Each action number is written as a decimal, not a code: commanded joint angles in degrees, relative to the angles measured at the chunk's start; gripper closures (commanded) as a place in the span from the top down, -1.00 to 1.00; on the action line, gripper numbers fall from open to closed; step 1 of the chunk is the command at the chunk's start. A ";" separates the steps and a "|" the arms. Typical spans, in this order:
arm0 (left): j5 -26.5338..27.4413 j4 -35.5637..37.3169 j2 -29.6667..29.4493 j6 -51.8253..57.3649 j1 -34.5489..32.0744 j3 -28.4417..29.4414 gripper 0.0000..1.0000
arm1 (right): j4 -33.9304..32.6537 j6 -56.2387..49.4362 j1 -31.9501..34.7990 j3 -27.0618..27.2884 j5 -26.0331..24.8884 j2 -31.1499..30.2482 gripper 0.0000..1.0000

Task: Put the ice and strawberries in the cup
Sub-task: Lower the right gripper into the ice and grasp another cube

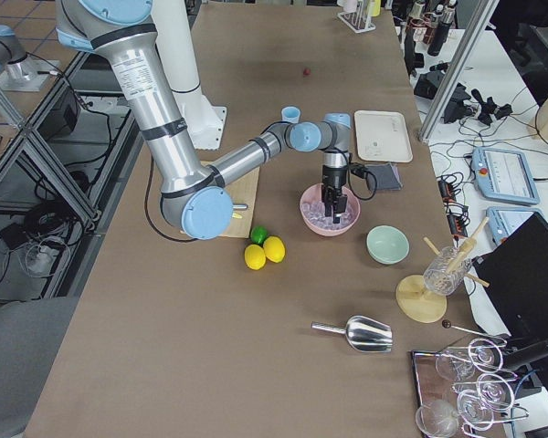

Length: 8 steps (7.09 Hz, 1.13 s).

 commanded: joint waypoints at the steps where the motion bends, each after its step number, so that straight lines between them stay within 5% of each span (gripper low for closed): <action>1: 0.05 0.00 -0.01 0.00 0.00 0.00 0.96 | 0.00 0.01 -0.27 -0.14 0.00 0.02 0.23; 5: 0.05 0.00 -0.01 0.00 0.00 0.00 0.96 | 0.00 0.01 -0.36 -0.58 0.00 -0.24 0.24; 6: -0.04 0.00 -0.01 0.00 0.00 -0.18 0.96 | 0.09 -0.07 -0.36 -0.58 0.00 -0.24 0.07; 8: 0.05 0.00 -0.09 -0.09 0.00 -0.09 0.96 | 0.00 -0.07 -0.27 -0.49 0.09 0.02 -0.81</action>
